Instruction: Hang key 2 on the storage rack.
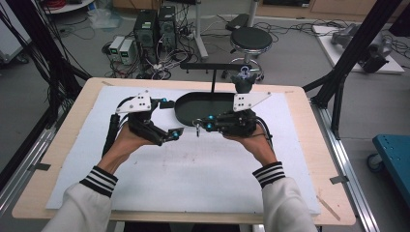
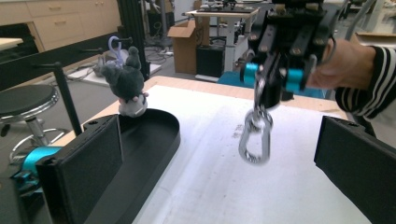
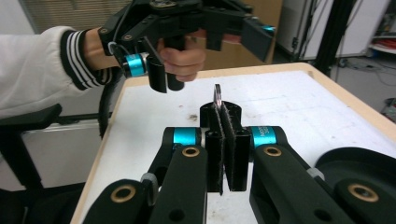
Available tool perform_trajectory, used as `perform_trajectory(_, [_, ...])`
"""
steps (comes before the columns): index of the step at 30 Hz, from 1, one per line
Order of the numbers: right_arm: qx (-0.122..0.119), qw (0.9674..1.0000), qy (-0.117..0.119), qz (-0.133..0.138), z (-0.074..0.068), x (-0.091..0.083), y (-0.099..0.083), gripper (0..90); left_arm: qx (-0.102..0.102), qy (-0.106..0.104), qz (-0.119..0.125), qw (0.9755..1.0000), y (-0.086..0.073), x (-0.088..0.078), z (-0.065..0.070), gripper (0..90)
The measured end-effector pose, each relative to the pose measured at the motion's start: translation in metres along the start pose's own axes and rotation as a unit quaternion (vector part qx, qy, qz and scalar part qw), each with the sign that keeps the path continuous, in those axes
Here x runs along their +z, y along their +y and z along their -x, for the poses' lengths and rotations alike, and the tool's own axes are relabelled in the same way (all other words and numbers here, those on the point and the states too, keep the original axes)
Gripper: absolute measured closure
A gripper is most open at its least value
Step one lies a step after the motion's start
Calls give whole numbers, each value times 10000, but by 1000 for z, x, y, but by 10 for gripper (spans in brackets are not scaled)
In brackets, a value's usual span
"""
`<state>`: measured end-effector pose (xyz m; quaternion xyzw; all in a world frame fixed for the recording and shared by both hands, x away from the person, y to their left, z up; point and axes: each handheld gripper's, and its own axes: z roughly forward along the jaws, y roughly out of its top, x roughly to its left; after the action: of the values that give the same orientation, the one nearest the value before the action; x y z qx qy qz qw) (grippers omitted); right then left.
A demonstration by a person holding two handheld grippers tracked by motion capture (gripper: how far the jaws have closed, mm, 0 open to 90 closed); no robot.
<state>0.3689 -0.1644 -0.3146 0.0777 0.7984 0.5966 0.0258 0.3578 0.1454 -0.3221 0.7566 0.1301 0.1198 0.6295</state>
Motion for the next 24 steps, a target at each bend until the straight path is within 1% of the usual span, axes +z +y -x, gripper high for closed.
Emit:
perform_trajectory(2, [2,10000,-62,4,1,-4,0,887,96,142,-63,9998,-4,-7,1,17])
perform_trajectory(3, [28,9999,-93,28,1,-5,1,888,148,179,-110,9997,-7,-11,1,17])
perform_trajectory(4, [31,9999,-117,27,1,-8,1,887,134,218,-117,9996,-10,-15,1,17])
perform_trajectory(6, [33,9998,-176,19,2,-12,1,888,185,337,-109,9992,-16,-24,1,17])
perform_trajectory(7, [12,9997,-224,16,2,-14,1,887,177,475,-81,9987,-20,-29,1,17])
perform_trajectory(8, [-23,9995,-314,8,2,-16,1,888,127,572,-95,9982,-25,-33,1,17])
perform_trajectory(10, [-44,9992,-390,25,2,-24,2,887,87,734,-13,9973,-35,-44,1,17])
perform_trajectory(11, [-32,9991,-426,25,3,-27,3,887,46,771,3,9970,-40,-47,1,17])
perform_trajectory(12, [-12,9988,-491,-8,4,-30,4,887,46,769,-9,9970,-43,-50,0,17])
perform_trajectory(13, [-10,9985,-538,-32,5,-33,5,888,28,824,-52,9966,-47,-54,1,17])
perform_trajectory(15, [-28,9983,-590,-7,7,-39,10,887,38,896,-51,9960,-54,-60,2,17])
perform_trajectory(17, [-39,9980,-624,16,9,-43,14,888,28,1022,-40,9948,-60,-67,3,17])
perform_trajectory(19, [-71,9975,-709,-18,13,-47,19,887,-38,1109,14,9938,-65,-73,3,17])
perform_trajectory(20, [-57,9973,-731,-41,15,-49,22,887,-70,1205,94,9926,-69,-77,4,17])
perform_trajectory(22, [-37,9969,-782,-40,19,-54,26,887,-99,1239,154,9921,-76,-82,4,17])
perform_trajectory(23, [-25,9968,-792,-59,20,-55,28,887,-106,1308,175,9912,-80,-85,4,17])
perform_trajectory(24, [-41,9963,-852,-89,23,-58,30,887,-97,1316,220,9910,-84,-88,4,17])
